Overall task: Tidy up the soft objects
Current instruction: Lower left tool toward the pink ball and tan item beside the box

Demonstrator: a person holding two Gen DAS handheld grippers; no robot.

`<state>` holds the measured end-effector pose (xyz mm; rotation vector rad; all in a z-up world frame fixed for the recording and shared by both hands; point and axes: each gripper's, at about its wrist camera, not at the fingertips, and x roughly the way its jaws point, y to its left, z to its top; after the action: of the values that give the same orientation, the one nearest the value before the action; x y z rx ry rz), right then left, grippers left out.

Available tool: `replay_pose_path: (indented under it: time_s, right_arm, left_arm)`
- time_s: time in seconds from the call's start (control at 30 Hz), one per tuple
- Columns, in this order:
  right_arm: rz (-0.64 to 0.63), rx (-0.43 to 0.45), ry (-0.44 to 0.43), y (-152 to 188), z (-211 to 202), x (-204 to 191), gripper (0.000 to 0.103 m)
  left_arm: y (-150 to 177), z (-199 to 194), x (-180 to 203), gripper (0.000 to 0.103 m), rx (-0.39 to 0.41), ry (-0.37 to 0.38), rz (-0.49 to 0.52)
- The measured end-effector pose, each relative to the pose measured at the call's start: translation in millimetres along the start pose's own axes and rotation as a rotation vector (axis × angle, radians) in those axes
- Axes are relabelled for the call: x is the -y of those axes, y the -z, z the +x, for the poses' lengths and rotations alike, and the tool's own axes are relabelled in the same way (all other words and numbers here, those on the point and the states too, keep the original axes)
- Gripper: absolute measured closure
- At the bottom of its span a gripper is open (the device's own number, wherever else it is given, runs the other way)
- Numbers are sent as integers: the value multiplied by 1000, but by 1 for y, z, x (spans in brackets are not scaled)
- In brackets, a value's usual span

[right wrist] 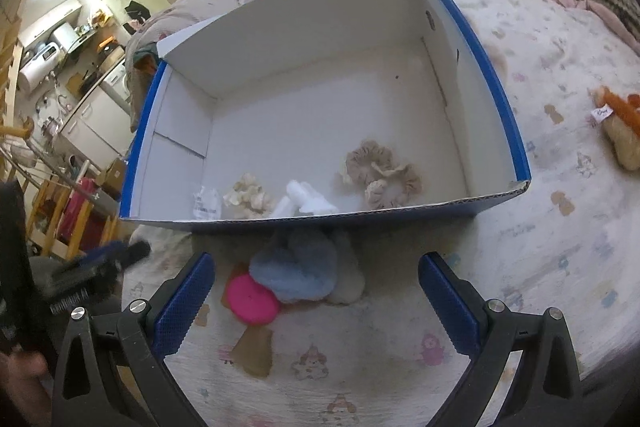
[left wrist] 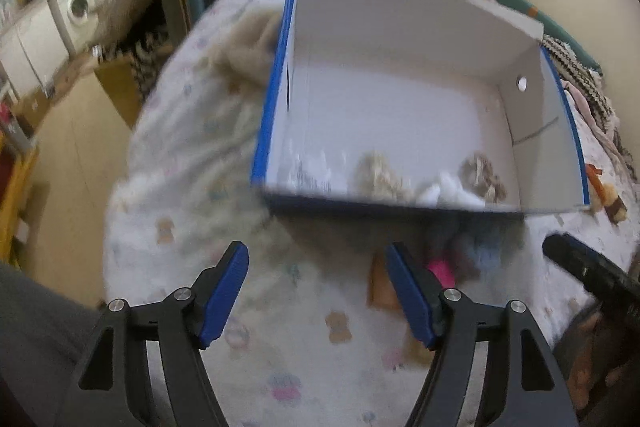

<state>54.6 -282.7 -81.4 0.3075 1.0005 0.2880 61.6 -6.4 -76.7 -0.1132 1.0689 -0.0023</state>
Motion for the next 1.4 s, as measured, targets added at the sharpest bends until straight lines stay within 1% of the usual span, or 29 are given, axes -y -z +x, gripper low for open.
replay_pose_path:
  time_s: [0.07, 0.13, 0.27, 0.37, 0.43, 0.5, 0.53, 0.6, 0.63, 0.7, 0.77, 0.8, 0.83, 0.87, 0.9, 0.93, 0.97, 1.03, 1.17, 1.33, 1.4]
  right_arm:
    - [1, -7, 8, 0, 2, 0, 0]
    - [1, -18, 22, 0, 6, 0, 0]
    - [17, -35, 52, 1, 9, 6, 0]
    - [52, -40, 53, 1, 8, 14, 0]
    - [77, -38, 50, 1, 7, 18, 0]
    - [100, -39, 48, 1, 7, 23, 0]
    - [107, -40, 49, 0, 8, 24, 0]
    - [112, -43, 51, 0, 9, 25, 0]
    - [110, -45, 54, 0, 10, 25, 0]
    - [104, -48, 60, 1, 11, 23, 0]
    - [99, -53, 66, 1, 13, 23, 0]
    - [98, -56, 68, 2, 14, 23, 0]
    - [98, -57, 68, 2, 14, 23, 0]
    - [97, -57, 68, 2, 14, 23, 0]
    - [95, -56, 69, 2, 14, 23, 0]
    - [94, -54, 71, 2, 14, 23, 0]
    - [92, -53, 72, 2, 14, 22, 0]
    - [91, -53, 72, 2, 14, 22, 0]
    - [89, -52, 73, 2, 14, 22, 0]
    - [87, -51, 71, 3, 13, 22, 0]
    - [87, -52, 70, 4, 13, 21, 0]
  left_arm:
    - [8, 11, 3, 34, -53, 4, 5]
    - [13, 21, 11, 34, -102, 13, 34]
    - [24, 36, 35, 34, -183, 114, 98]
    - [33, 47, 56, 34, -232, 156, 154]
    - [39, 53, 68, 34, -248, 156, 201]
    - [45, 57, 79, 34, -233, 115, 257]
    - [47, 60, 83, 34, -235, 107, 274]
    - [49, 66, 85, 36, -260, 126, 275]
    - [50, 68, 84, 37, -270, 132, 269]
    - [52, 72, 83, 43, -287, 132, 262]
    - [54, 75, 84, 55, -306, 135, 272]
    - [55, 76, 86, 58, -310, 134, 280]
    - [56, 76, 88, 67, -310, 134, 293]
    - [57, 76, 90, 80, -312, 144, 310]
    - [58, 75, 92, 85, -315, 152, 323]
    - [60, 74, 95, 88, -311, 150, 338]
    - [61, 71, 97, 93, -300, 143, 358]
    - [64, 67, 98, 95, -285, 135, 379]
    - [65, 56, 89, 95, -275, 123, 361]
    - [49, 27, 61, 95, -220, 99, 273]
    - [37, 17, 47, 95, -198, 68, 228]
